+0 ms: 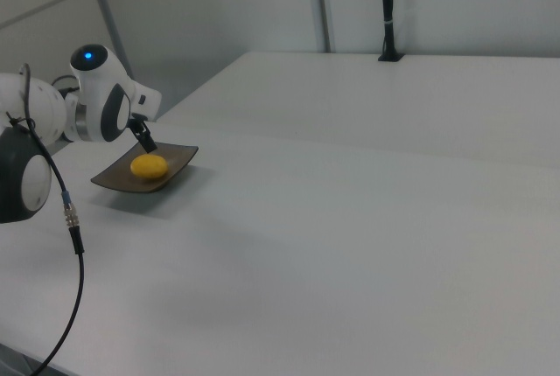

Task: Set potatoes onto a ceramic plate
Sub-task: 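Lower the potato onto the plate and open the gripper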

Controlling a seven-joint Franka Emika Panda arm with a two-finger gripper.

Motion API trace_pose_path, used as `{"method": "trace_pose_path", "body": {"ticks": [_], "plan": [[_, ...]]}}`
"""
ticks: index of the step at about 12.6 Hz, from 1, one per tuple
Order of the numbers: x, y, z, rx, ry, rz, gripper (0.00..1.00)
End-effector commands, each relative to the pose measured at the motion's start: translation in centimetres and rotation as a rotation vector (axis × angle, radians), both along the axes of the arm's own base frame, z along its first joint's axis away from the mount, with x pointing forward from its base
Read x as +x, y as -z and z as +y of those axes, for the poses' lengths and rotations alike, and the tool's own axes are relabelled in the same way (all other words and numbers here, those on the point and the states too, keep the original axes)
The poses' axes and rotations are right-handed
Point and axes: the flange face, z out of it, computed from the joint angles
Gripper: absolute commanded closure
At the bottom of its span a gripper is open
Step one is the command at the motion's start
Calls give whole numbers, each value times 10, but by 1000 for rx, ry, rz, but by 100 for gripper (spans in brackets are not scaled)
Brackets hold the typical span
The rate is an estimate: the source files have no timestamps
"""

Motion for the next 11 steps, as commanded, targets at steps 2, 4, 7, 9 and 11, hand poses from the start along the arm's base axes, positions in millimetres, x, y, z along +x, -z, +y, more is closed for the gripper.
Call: {"method": "trace_pose_path", "body": {"ticks": [2,4,7,9,11], "plan": [[-36,-49,-39,-177,-44,106,0],[-61,-66,-55,-294,-183,155,0],[-101,-74,-80,-429,-319,237,0],[-121,-70,-93,-499,-440,270,0],[-130,-73,-119,-548,-517,336,0]]}}
